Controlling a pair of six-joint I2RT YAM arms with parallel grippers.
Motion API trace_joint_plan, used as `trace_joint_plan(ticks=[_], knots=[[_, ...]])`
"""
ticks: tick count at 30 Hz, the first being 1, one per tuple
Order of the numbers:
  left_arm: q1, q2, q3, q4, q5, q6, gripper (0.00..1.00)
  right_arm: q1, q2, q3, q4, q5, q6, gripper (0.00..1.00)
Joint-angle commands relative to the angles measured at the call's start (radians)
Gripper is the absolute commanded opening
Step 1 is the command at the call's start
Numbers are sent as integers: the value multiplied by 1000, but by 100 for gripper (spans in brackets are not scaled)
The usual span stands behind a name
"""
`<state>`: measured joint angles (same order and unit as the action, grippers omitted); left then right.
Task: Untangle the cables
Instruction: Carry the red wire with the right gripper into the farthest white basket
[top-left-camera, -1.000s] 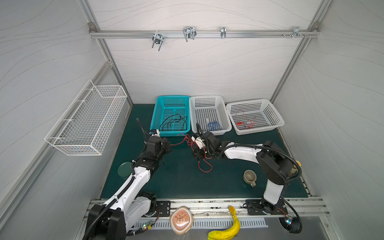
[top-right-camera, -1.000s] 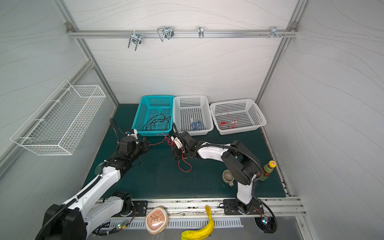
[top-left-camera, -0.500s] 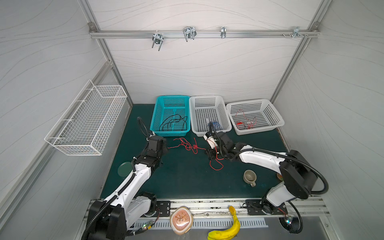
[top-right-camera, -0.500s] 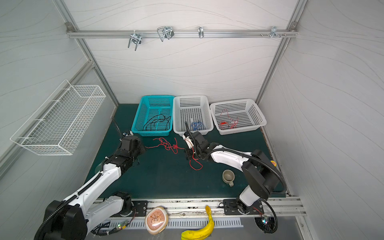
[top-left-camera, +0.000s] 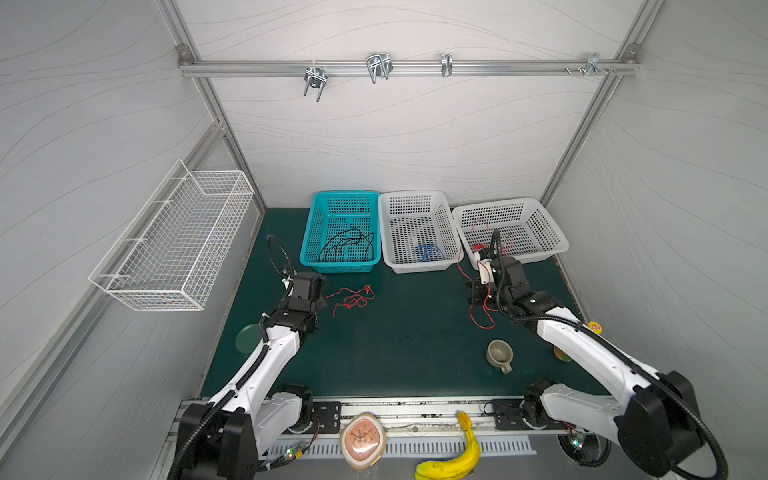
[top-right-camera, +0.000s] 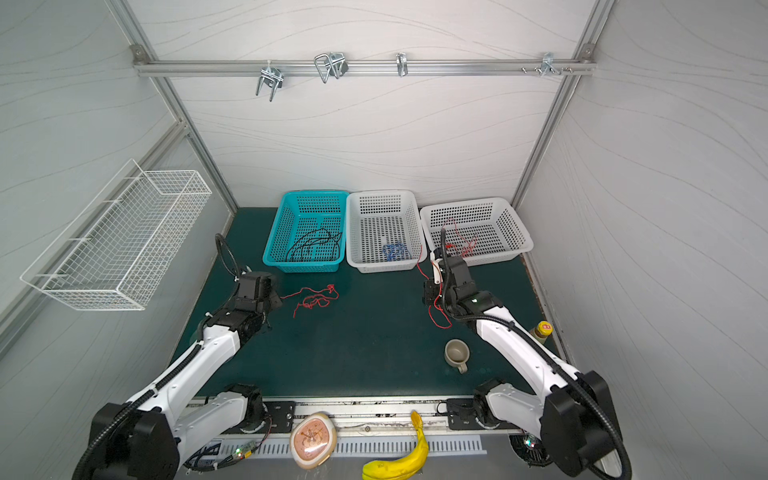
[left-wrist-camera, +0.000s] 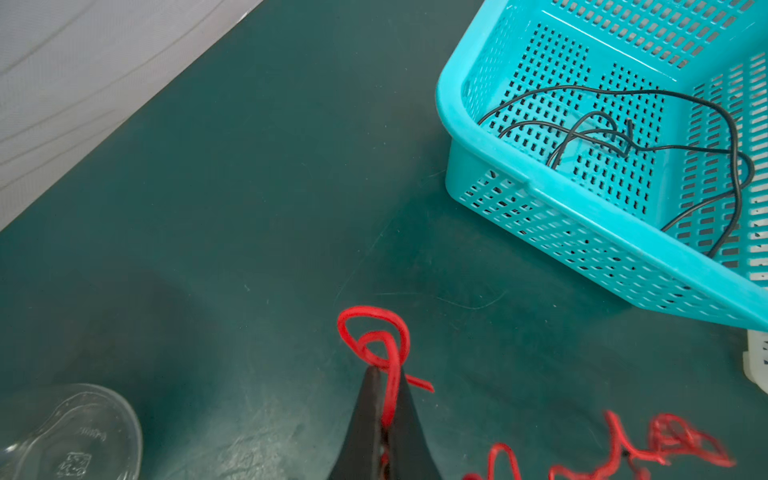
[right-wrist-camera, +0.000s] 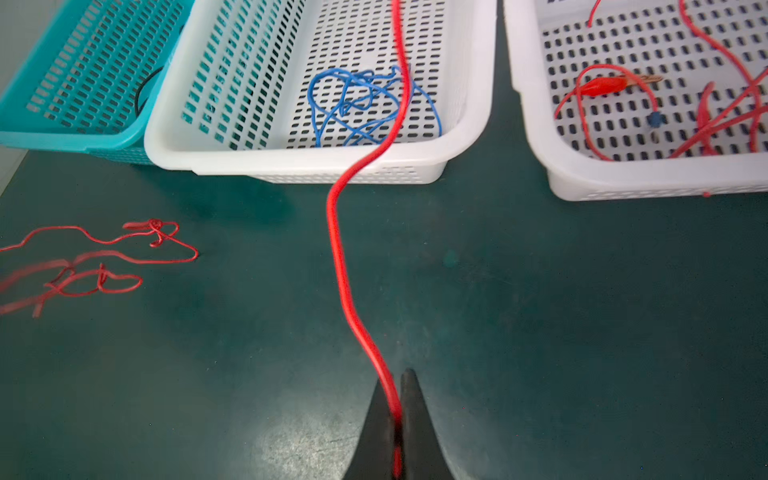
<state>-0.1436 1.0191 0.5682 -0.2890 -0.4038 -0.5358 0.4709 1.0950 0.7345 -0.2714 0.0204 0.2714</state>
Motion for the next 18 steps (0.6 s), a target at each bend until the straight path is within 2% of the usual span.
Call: trace_joint_plan(ticks=[1, 4, 8, 13, 18], knots=[[5, -25, 20, 66, 60, 16, 0, -10, -29, 40, -23, -28, -37, 0], [6, -31, -2, 138, 172, 42, 0, -9, -7, 97, -2, -32, -47, 0], [4, -31, -17, 197, 282, 69, 0, -22, 82, 210, 17, 30, -71, 0], [2, -47, -16, 212, 383, 103, 0, -83, 233, 380, 6, 110, -79, 0], [-21, -83, -20, 227, 446, 128, 0, -148, 340, 455, 97, 197, -118, 0]])
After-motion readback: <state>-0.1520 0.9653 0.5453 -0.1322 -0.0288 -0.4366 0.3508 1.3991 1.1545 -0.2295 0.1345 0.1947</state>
